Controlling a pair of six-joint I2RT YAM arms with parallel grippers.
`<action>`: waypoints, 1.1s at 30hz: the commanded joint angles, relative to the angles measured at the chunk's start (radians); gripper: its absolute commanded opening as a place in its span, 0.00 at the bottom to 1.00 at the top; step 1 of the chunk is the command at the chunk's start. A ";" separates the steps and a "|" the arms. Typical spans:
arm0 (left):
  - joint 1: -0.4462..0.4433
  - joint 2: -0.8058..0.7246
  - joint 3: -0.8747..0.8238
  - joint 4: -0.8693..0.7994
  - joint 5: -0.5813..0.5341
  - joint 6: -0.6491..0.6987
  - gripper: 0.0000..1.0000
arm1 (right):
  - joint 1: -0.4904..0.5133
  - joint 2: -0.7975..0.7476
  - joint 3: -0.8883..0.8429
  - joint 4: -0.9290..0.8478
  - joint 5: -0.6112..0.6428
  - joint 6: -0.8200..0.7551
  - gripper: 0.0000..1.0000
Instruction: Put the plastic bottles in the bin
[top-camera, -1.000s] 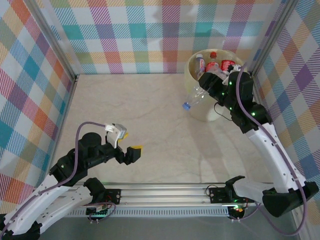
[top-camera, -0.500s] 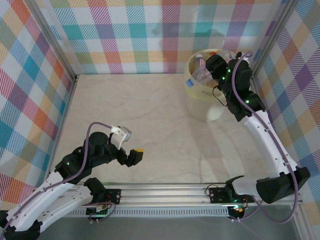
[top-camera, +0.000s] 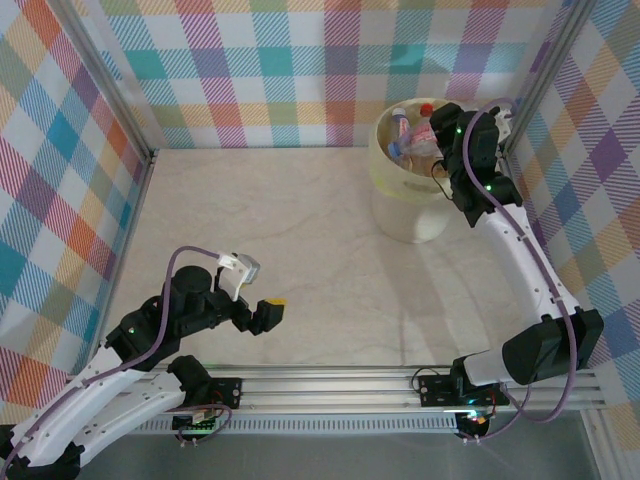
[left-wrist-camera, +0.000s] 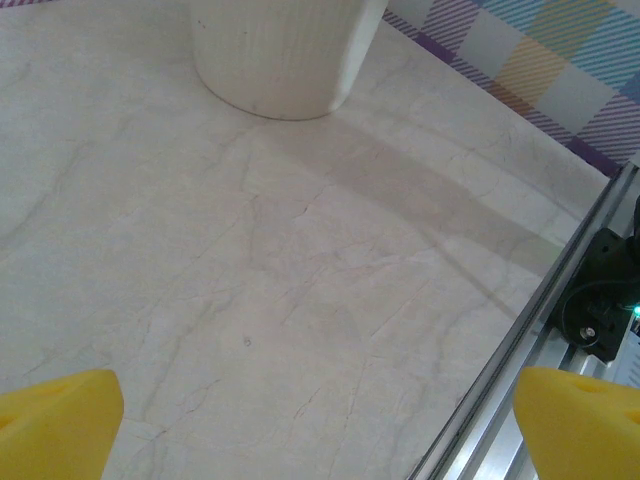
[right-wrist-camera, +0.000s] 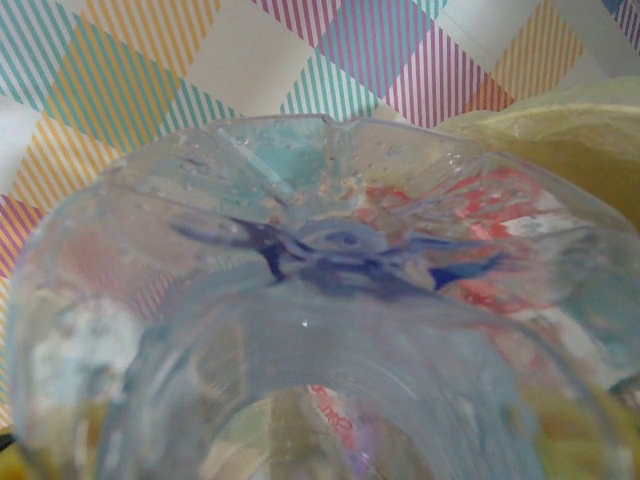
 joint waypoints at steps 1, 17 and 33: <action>-0.012 -0.001 0.008 -0.014 0.019 -0.002 1.00 | -0.001 0.000 -0.014 0.041 0.022 0.007 0.64; -0.012 0.046 0.028 -0.047 -0.003 0.006 1.00 | 0.000 0.035 -0.024 0.013 -0.014 -0.094 0.79; -0.012 0.055 0.041 -0.057 0.031 0.013 1.00 | -0.034 -0.043 0.108 -0.223 0.098 -0.388 0.92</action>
